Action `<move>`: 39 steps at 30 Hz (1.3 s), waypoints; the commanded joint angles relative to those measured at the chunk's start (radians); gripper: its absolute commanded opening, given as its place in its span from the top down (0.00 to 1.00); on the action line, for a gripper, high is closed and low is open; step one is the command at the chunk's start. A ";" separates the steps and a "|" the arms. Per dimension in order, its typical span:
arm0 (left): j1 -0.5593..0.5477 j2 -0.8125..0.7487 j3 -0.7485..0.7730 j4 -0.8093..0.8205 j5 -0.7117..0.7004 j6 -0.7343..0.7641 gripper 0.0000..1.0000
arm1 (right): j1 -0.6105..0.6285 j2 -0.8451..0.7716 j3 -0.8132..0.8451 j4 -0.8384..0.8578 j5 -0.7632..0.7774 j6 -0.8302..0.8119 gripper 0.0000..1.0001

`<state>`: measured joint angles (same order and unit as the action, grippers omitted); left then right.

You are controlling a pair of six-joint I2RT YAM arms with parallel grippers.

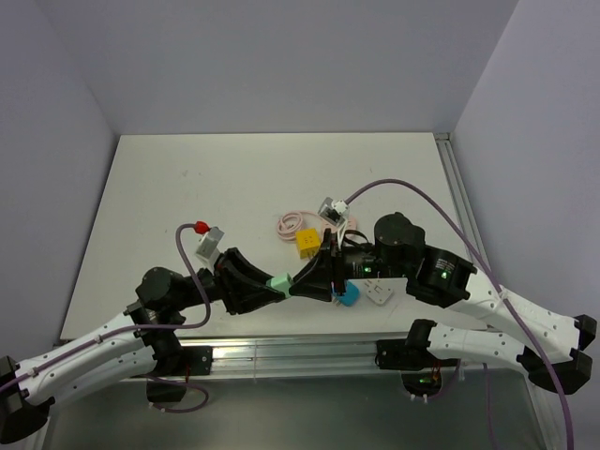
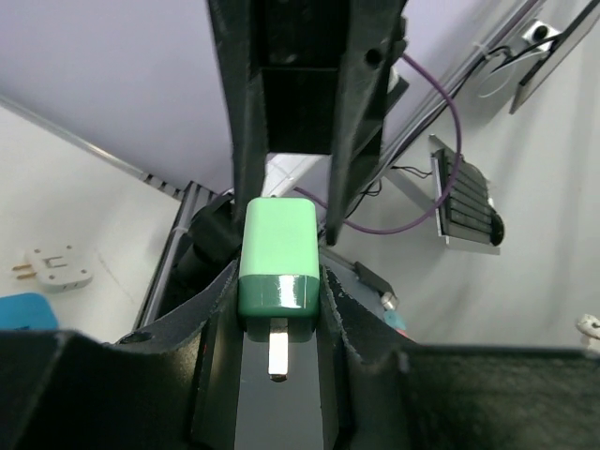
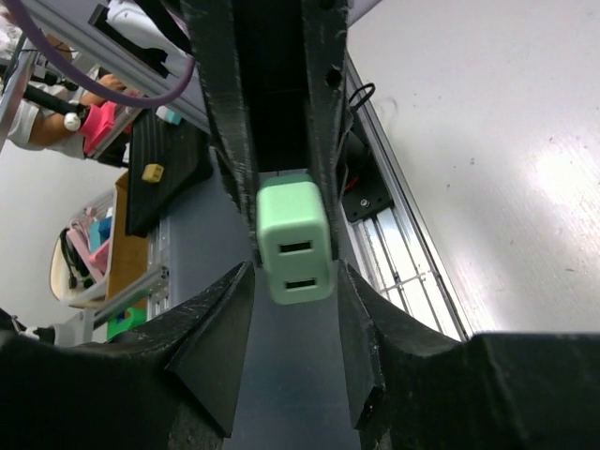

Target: Insert the plug

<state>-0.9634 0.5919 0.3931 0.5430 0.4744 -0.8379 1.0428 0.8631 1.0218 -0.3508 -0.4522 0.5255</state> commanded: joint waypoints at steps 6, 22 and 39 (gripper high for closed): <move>0.002 0.005 0.010 0.138 0.047 -0.066 1.00 | -0.003 0.013 -0.008 0.081 -0.042 -0.025 0.52; 0.002 0.020 0.019 0.114 0.057 -0.047 0.69 | -0.001 0.074 0.017 0.115 -0.105 -0.013 1.00; 0.002 -0.454 -0.022 -0.615 -0.769 -0.070 0.01 | -0.146 0.354 0.230 -0.393 0.526 0.057 1.00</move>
<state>-0.9619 0.1726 0.3927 -0.0093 -0.1871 -0.8898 0.9768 1.1305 1.2259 -0.6273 -0.0360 0.5449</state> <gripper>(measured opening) 0.995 0.366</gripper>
